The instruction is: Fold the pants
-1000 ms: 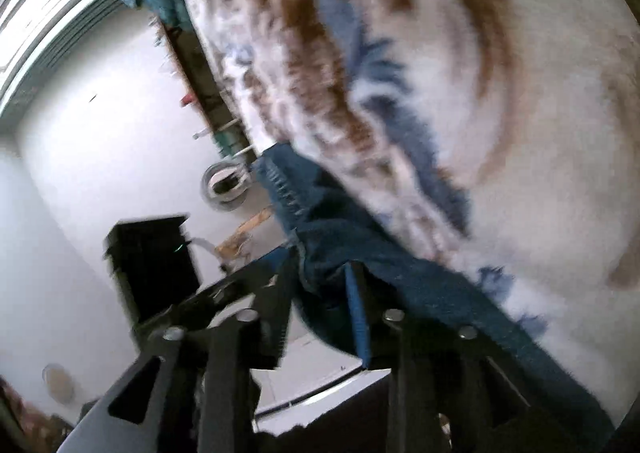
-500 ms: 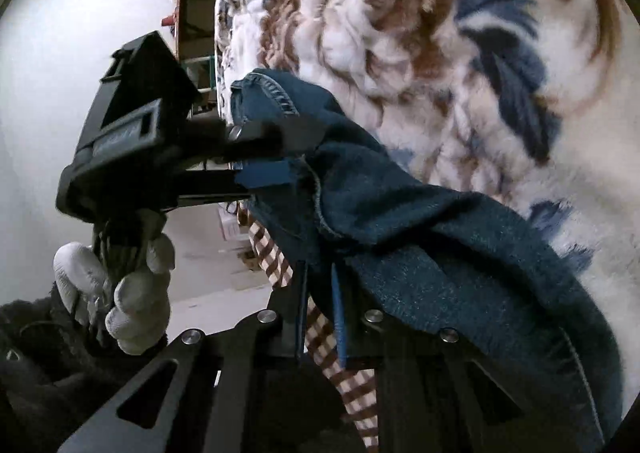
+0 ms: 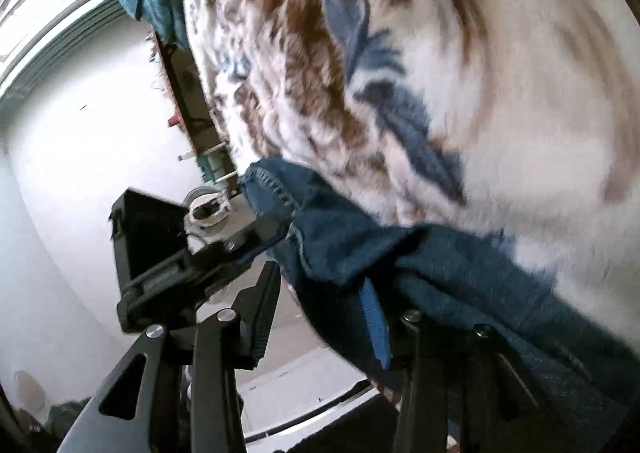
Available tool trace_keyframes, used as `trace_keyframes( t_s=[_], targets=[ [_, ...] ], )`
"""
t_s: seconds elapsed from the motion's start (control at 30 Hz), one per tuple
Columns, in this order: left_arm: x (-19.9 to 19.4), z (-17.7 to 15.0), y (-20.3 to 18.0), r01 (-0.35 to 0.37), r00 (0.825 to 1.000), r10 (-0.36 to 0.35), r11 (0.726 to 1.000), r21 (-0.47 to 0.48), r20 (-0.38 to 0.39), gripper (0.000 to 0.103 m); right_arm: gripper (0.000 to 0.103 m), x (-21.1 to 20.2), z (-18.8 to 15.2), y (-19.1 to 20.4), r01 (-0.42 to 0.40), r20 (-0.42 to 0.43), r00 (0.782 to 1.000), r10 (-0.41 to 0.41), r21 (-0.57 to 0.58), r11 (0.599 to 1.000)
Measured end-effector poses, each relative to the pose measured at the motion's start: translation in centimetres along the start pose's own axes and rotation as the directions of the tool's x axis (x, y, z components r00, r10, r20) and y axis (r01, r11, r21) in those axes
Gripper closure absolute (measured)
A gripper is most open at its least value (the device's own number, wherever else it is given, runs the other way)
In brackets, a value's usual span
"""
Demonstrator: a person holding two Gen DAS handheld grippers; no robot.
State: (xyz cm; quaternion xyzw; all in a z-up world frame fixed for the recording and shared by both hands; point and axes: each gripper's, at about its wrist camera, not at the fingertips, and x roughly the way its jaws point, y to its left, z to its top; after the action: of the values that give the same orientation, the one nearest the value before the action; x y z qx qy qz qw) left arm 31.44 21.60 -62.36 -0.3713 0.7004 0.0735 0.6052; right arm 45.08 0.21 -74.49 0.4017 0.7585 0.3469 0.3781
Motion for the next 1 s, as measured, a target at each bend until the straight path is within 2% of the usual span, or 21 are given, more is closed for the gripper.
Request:
trace_keyframes(
  t_s=[0.03,0.07,0.13,0.17,0.27,0.37,0.4,0.43,0.47,0.5,0.53,0.57,0.63,0.7,0.77,0.83,0.87,0.9,1.0],
  targets=[
    [0.1,0.1,0.1,0.000,1.000,0.000,1.000,0.014,-0.016,0.092,0.059,0.3,0.3,-0.2,0.029,0.001,1.000,-0.029,0.007,1.000],
    [0.2,0.2,0.2,-0.004,1.000,0.004,1.000,0.017,-0.024,0.086,0.057,0.4,1.1,-0.3,0.043,-0.004,0.999,-0.043,0.021,0.999],
    [0.7,0.5,0.4,0.033,0.999,-0.033,0.999,-0.018,-0.039,0.071,0.039,1.1,2.2,-0.2,0.035,-0.021,0.999,-0.034,0.041,0.999],
    [0.8,0.6,0.6,0.034,0.999,-0.035,0.999,-0.037,-0.042,0.064,0.035,1.8,2.7,-0.3,0.017,-0.033,0.999,-0.015,0.055,0.998],
    [0.8,0.9,1.7,0.055,0.998,-0.058,0.992,-0.117,-0.029,0.063,0.026,4.9,3.9,-0.5,0.014,-0.055,0.998,-0.009,0.084,0.996],
    [0.1,0.9,2.9,0.058,0.998,-0.057,0.986,-0.156,0.010,0.063,0.025,6.9,4.0,-0.2,0.038,-0.059,0.998,-0.033,0.085,0.996],
    [0.2,0.8,3.1,0.060,0.998,-0.058,0.985,-0.160,0.015,0.063,0.032,6.9,3.9,0.4,0.070,-0.060,0.996,-0.066,0.070,0.995],
    [0.2,0.8,3.4,0.060,0.998,-0.059,0.985,-0.162,0.011,0.063,0.048,6.7,3.8,0.8,0.064,-0.063,0.996,-0.060,0.058,0.996],
    [0.2,0.8,3.7,0.049,0.999,-0.048,0.985,-0.163,0.009,0.063,0.056,6.0,3.6,1.3,0.029,-0.060,0.998,-0.026,0.050,0.998],
    [0.4,0.9,3.9,0.045,0.999,-0.044,0.985,-0.164,0.007,0.063,0.063,4.0,3.5,1.5,-0.070,-0.017,0.997,0.071,0.061,0.996],
    [0.8,1.0,4.3,0.044,0.999,-0.045,0.986,-0.164,-0.001,0.063,0.064,2.7,3.3,1.0,-0.132,0.022,0.991,0.131,0.082,0.988],
    [1.0,1.1,4.7,0.052,0.999,-0.054,0.984,-0.168,-0.006,0.063,0.064,1.5,3.3,0.7,-0.146,0.047,0.989,0.142,0.095,0.985],
    [1.3,1.2,4.8,0.044,0.999,-0.047,0.985,-0.168,-0.014,0.063,0.064,1.3,3.2,0.3,-0.069,0.016,0.998,0.068,0.071,0.995],
    [1.2,1.2,4.8,0.046,0.999,-0.049,0.985,-0.168,-0.014,0.063,0.064,3.1,3.3,-0.6,0.021,-0.070,0.997,-0.015,0.098,0.995],
    [1.2,1.1,4.7,0.046,0.999,-0.048,0.985,-0.165,-0.013,0.063,0.059,4.0,3.3,-1.0,0.049,-0.092,0.995,-0.040,0.088,0.995],
    [1.2,0.9,4.9,0.035,0.999,-0.038,0.987,-0.158,-0.021,0.063,0.060,5.3,4.0,-0.5,0.042,-0.102,0.994,-0.033,0.084,0.996],
    [1.2,0.9,5.0,0.035,0.999,-0.039,0.988,-0.153,-0.025,0.063,0.066,6.0,4.2,0.2,0.061,-0.091,0.994,-0.055,0.065,0.996],
    [1.1,0.8,5.3,0.033,0.999,-0.037,0.988,-0.149,-0.028,0.063,0.078,6.3,4.6,1.3,0.071,-0.087,0.994,-0.067,0.041,0.997],
    [0.9,0.9,5.5,0.041,0.999,-0.046,0.988,-0.152,-0.028,0.063,0.084,4.1,5.2,3.9,0.088,0.000,0.996,-0.088,0.021,0.996]
  ],
)
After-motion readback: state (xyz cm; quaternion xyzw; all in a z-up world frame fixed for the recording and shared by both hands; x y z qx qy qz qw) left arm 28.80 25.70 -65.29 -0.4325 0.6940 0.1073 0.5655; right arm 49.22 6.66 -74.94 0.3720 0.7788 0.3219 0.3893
